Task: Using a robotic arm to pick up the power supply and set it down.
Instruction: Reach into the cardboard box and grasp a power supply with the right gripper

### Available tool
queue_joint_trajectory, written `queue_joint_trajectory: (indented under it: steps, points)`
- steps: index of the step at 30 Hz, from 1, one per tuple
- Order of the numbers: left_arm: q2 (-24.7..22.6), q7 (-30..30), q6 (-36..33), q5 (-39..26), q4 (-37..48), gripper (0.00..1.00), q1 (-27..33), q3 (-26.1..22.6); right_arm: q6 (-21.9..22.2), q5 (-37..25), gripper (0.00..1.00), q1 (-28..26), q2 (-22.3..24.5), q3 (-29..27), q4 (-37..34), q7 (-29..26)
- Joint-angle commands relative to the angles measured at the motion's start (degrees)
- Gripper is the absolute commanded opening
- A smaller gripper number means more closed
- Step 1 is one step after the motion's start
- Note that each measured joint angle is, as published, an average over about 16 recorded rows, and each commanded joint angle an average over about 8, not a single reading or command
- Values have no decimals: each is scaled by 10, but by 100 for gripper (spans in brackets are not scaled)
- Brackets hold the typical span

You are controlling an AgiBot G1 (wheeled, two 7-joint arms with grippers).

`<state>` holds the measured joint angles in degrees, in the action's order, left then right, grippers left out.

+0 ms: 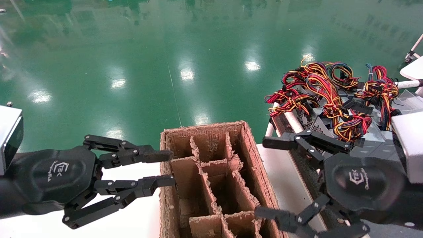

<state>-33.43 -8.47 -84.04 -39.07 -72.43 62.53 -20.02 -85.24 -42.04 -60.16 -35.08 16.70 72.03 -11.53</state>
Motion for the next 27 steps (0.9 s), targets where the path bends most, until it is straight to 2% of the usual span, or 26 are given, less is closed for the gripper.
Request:
queue_joint_trajectory:
  steps: [1, 13, 19, 27]
  points:
    - [0, 0, 0, 0, 0, 100, 0, 0, 2, 0, 100, 6, 0, 1, -6, -2]
    - [0, 0, 0, 0, 0, 100, 0, 0, -2, -15, 100, 10, -11, 17, -10, -11]
    - [0, 0, 0, 0, 0, 100, 0, 0, -8, -49, 100, -9, -48, 48, -34, -19]
    - [0, 0, 0, 0, 0, 100, 0, 0, -38, -103, 100, -55, -104, 98, -92, -19]
